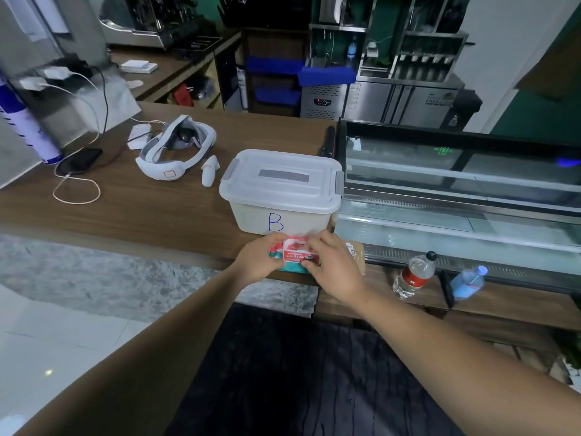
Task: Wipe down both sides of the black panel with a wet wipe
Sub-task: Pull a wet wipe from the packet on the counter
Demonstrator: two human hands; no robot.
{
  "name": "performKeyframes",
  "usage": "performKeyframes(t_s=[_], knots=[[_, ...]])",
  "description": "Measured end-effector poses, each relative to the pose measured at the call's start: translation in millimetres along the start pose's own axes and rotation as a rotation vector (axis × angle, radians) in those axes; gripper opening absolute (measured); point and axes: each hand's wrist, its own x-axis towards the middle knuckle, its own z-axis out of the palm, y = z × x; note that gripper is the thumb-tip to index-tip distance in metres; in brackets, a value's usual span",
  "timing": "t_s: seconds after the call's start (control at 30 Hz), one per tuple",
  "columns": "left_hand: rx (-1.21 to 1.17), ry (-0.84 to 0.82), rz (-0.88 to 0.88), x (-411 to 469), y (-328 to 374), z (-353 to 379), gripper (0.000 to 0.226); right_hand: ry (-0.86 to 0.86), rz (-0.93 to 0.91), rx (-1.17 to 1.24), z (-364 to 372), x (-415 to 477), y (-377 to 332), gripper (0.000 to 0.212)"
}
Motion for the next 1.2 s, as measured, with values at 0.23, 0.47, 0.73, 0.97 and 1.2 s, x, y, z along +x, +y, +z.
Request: performKeyframes(t_s=[0.23, 0.47, 0.73, 0.97, 1.2], knots=[[-0.194, 0.022, -0.05, 0.0, -0.1, 2.8, 0.049, -0.2, -0.065, -0.06, 2.4, -31.4, 9.2, 0.034], [-0.081, 0.052, 0.045, -4.5, -1.5, 11.0, 0.054, -0.133, 0.046, 0.011, -0.5, -15.3, 3.3, 0.025], [-0.043, 0.105, 0.067, -2.8, -6.3, 16.8, 0.063, -0.159, 0.173, 0.026, -1.7, 23.3, 2.0, 0.03], [-0.054, 0.109, 0.045, -2.8, -9.8, 20.1, 0.069, -0.263, 0.211, 0.024, 2.8, 41.8, 2.6, 0.032], [-0.078, 0.123, 0.048, -1.5, -11.4, 22.7, 0.072, -0.322, 0.218, -0.022, 4.7, 51.6, 1.3, 0.029]])
